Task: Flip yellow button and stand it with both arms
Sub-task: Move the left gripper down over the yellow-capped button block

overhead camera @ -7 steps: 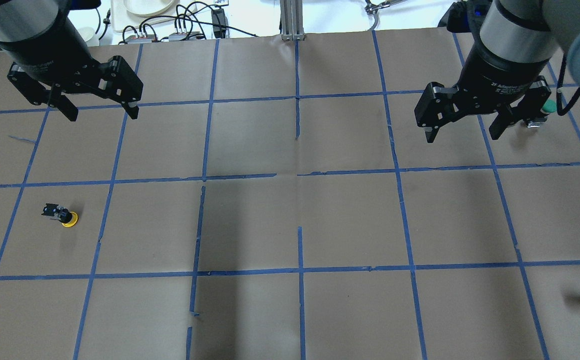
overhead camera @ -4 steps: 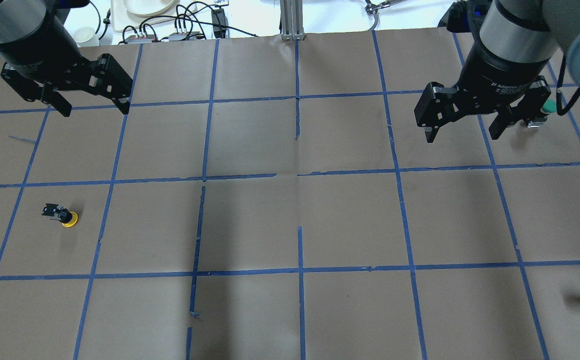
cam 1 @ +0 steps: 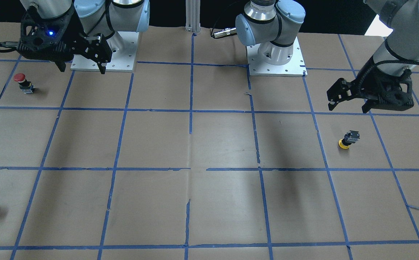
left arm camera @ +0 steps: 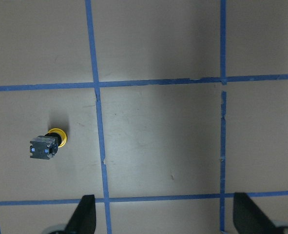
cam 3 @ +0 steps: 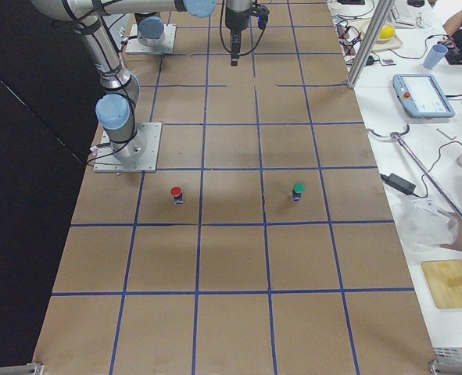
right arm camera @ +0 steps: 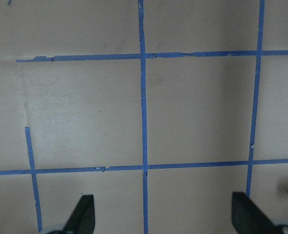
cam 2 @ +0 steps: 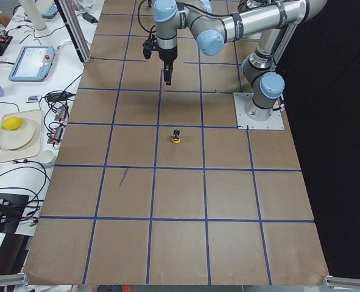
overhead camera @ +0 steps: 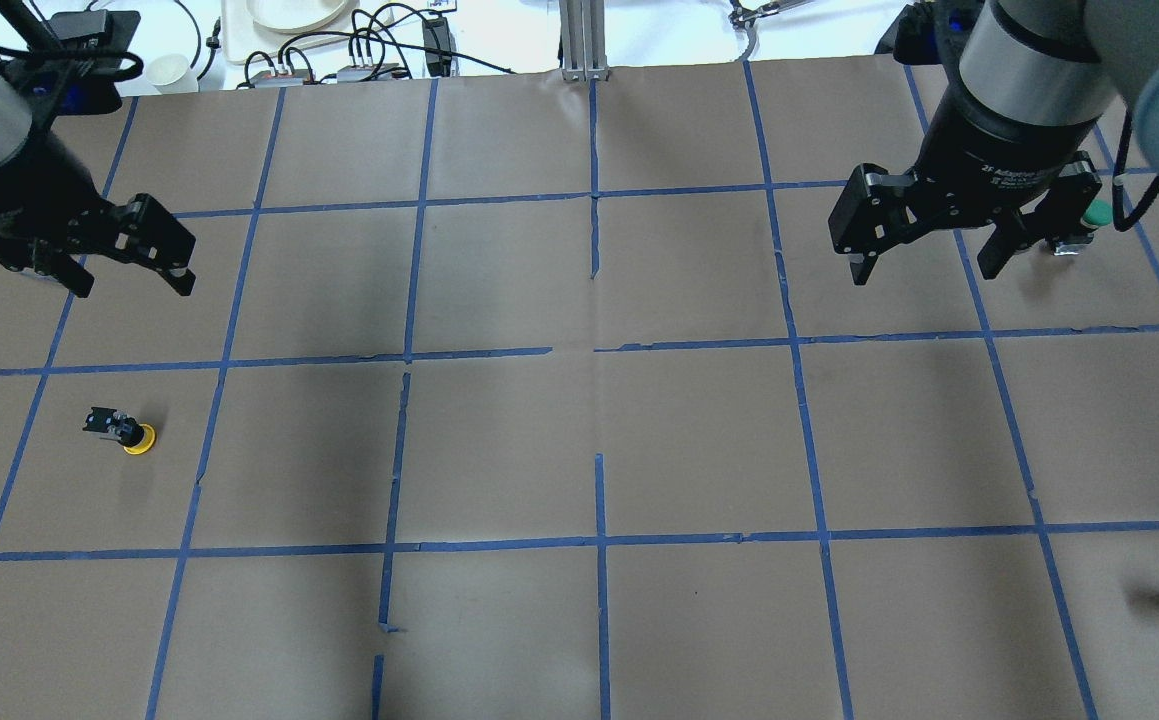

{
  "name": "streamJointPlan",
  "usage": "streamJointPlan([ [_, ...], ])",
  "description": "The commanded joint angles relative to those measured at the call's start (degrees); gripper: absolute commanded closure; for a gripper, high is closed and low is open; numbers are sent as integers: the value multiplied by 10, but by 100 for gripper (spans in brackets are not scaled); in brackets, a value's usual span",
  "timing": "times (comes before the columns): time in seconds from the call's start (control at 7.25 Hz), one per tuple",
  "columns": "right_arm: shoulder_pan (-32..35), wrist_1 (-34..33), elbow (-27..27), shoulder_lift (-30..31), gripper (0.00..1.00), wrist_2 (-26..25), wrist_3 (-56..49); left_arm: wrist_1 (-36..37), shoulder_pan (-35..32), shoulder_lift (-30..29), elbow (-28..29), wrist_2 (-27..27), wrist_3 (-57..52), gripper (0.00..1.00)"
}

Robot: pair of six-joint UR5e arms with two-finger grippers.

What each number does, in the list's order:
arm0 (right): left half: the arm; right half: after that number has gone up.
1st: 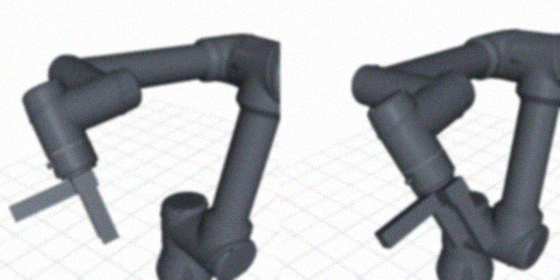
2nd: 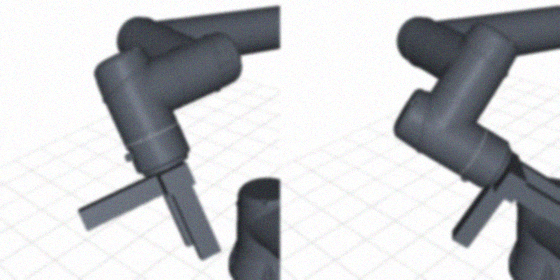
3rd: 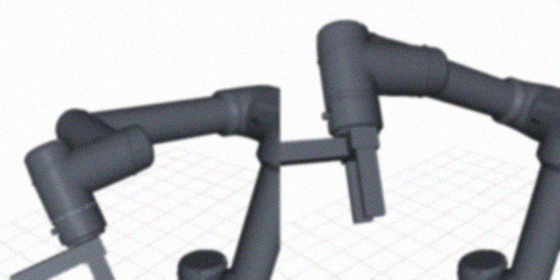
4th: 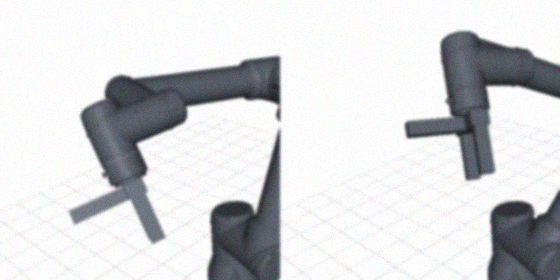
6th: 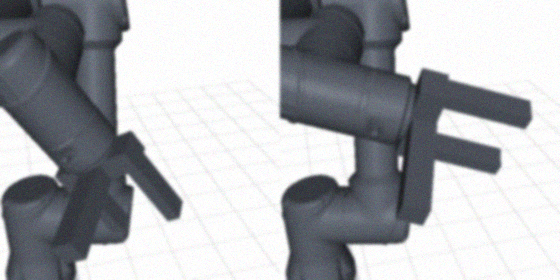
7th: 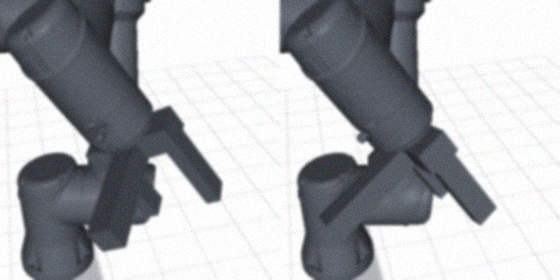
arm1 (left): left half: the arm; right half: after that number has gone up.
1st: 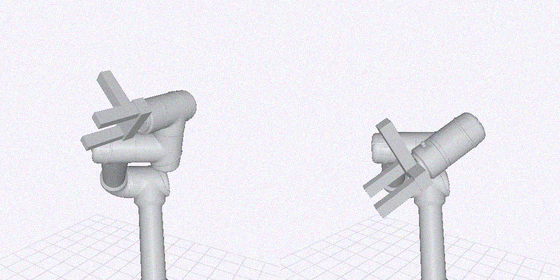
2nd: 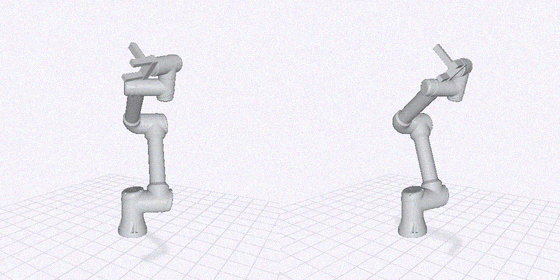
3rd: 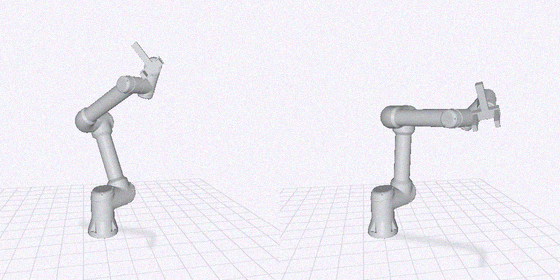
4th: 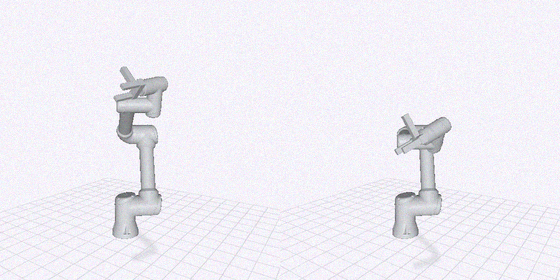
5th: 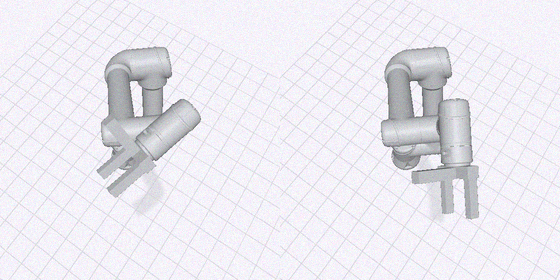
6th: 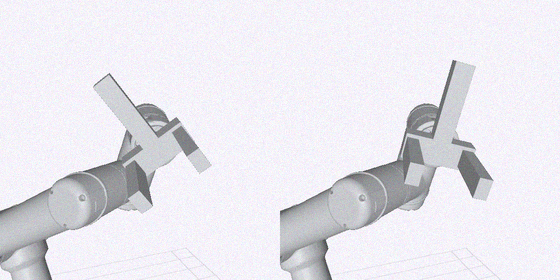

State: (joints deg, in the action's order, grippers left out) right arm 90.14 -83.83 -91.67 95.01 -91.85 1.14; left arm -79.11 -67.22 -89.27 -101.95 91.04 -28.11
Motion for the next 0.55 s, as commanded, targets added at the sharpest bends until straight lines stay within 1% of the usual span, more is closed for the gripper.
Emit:
streamJointPlan([
  [0.0,0,0,0,-1,0,0,0,139,101,-29,-81,-5,-104,1],
  [0.14,0,1,0,0,0,-1,1,145,150,-47,-94,-23,-151,1],
  [0.28,0,1,0,-1,0,-1,1,174,167,-76,-96,-27,-197,1],
  [0.41,0,1,0,-1,0,-1,0,227,172,-108,-98,-24,-240,1],
])
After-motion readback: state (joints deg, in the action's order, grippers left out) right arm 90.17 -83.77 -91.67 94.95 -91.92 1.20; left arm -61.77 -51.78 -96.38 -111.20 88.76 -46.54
